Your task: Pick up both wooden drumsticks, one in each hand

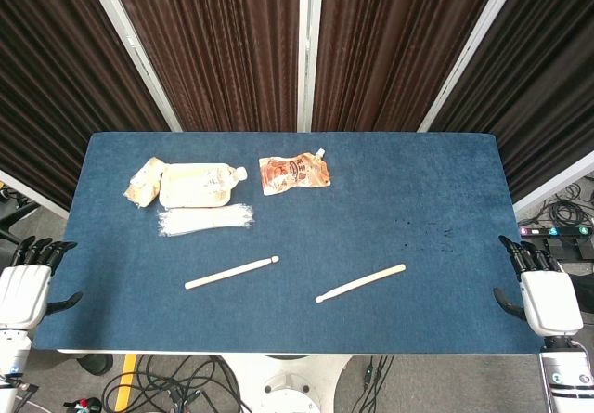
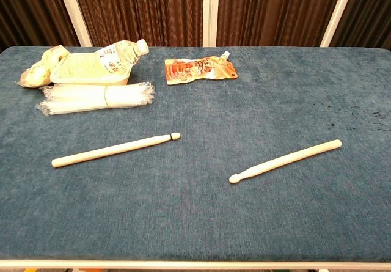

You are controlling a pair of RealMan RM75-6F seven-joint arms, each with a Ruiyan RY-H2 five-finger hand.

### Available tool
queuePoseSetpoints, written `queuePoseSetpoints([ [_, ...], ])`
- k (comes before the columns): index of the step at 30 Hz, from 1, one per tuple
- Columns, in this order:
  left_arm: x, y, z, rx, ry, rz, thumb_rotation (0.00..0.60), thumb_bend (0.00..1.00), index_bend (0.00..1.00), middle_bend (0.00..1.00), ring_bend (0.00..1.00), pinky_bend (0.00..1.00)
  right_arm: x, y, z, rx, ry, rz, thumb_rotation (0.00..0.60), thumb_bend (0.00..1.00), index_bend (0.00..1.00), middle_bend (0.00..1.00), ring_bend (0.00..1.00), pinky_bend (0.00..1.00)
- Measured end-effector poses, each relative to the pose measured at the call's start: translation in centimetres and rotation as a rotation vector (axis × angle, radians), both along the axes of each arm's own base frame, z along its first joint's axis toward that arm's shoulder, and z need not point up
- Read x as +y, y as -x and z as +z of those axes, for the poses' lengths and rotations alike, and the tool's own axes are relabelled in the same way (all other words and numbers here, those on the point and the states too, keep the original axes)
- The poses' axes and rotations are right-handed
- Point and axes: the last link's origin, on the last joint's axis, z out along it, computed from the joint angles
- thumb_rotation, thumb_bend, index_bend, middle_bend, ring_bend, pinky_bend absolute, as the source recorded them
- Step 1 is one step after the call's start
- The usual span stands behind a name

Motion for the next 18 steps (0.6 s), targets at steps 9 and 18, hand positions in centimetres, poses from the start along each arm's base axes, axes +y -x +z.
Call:
queuePoseSetpoints([
  [9, -0.1, 0.1, 0.0, -0.002, -0.02, -0.005, 0.6, 0.03, 0.22, 0.23, 0.13, 0.1, -0.5, -0.3, -0.1, -0.005, -0.013, 0.014, 0.6, 0.18, 0.1, 0.22, 0.13, 0.21],
  [18, 0.3, -0.3, 0.1, 0.002, -0.043, -0.024, 0.6, 0.03, 0.22, 0.23, 0.13, 0.1, -2.6, -1.8, -1.6, -0.002, -0.124, 0.099, 0.6, 0.21, 0.21, 0.31, 0.16, 0.23],
])
